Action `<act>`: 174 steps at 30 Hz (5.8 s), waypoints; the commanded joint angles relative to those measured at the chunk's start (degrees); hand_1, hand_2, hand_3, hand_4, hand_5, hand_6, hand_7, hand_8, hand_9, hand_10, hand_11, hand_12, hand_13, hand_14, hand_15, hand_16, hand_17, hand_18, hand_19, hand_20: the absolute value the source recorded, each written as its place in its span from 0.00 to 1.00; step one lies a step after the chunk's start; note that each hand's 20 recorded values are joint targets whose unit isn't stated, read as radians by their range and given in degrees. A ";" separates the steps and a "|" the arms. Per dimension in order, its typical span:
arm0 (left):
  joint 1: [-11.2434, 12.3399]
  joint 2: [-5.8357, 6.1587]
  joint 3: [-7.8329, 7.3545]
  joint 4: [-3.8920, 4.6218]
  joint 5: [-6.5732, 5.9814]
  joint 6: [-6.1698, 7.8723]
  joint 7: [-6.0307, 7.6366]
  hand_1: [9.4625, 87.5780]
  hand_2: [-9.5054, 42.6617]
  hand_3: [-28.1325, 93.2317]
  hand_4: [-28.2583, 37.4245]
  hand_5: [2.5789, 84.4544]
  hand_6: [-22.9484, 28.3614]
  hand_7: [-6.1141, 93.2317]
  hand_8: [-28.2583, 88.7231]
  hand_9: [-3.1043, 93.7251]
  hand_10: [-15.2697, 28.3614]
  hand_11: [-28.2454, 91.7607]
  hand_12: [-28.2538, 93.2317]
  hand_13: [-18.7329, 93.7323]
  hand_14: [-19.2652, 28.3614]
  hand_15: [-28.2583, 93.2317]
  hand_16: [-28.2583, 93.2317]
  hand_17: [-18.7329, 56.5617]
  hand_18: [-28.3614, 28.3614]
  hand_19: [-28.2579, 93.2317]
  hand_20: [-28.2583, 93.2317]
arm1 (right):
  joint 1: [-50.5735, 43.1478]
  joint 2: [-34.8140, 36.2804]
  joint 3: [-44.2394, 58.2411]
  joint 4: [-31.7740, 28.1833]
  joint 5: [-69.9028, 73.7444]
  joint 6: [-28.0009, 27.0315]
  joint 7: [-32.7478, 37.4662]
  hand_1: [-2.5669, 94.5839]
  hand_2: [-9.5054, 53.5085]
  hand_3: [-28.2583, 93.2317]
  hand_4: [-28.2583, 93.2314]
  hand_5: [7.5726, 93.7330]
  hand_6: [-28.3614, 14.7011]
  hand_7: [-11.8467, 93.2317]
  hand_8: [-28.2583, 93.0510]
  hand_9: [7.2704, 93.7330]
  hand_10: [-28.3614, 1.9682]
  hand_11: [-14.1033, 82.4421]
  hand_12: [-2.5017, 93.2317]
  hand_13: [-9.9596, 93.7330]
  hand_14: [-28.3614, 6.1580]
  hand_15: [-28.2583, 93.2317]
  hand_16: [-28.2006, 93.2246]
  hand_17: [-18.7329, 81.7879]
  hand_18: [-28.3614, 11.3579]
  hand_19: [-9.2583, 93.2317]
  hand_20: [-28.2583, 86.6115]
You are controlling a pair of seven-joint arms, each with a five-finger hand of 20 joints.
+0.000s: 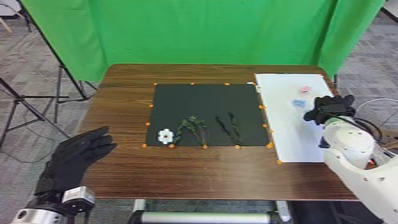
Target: Arrange flowers
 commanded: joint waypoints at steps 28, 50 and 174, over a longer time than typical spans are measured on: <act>1.87 1.07 -0.62 -0.38 -1.02 0.60 1.44 0.21 0.31 0.91 0.20 0.51 0.71 0.20 0.17 0.43 0.86 0.53 0.31 0.42 1.00 0.71 0.13 0.13 0.88 0.71 0.36 | 7.37 0.84 -10.37 -0.94 -7.12 16.24 -3.05 0.49 0.15 0.82 0.00 0.82 0.72 0.38 0.21 0.73 0.62 0.60 0.33 0.57 0.41 0.88 0.42 0.25 0.03 0.77 0.56; -0.68 -4.16 -2.54 -0.54 2.70 -2.92 -4.27 0.21 0.31 0.91 0.20 0.51 0.72 0.20 0.17 0.43 0.86 0.53 0.31 0.42 1.00 0.71 0.13 0.12 0.89 0.71 0.36 | 24.50 -24.70 -28.31 4.35 -5.40 14.05 -13.92 0.47 0.15 0.83 0.00 0.81 0.75 0.39 0.21 0.73 0.65 0.61 0.34 0.57 0.45 0.88 0.43 0.26 0.09 0.76 0.55; 0.49 -2.74 1.49 -0.55 1.04 -0.31 0.00 0.22 0.31 0.91 0.21 0.52 0.72 0.19 0.17 0.43 0.86 0.53 0.31 0.42 1.00 0.70 0.13 0.12 0.89 0.71 0.35 | -6.08 2.16 12.12 -6.33 10.30 0.29 9.95 0.30 0.12 0.90 0.02 0.48 0.49 0.26 0.14 0.51 0.11 0.67 0.26 0.52 0.09 0.92 0.38 0.37 0.00 0.82 0.55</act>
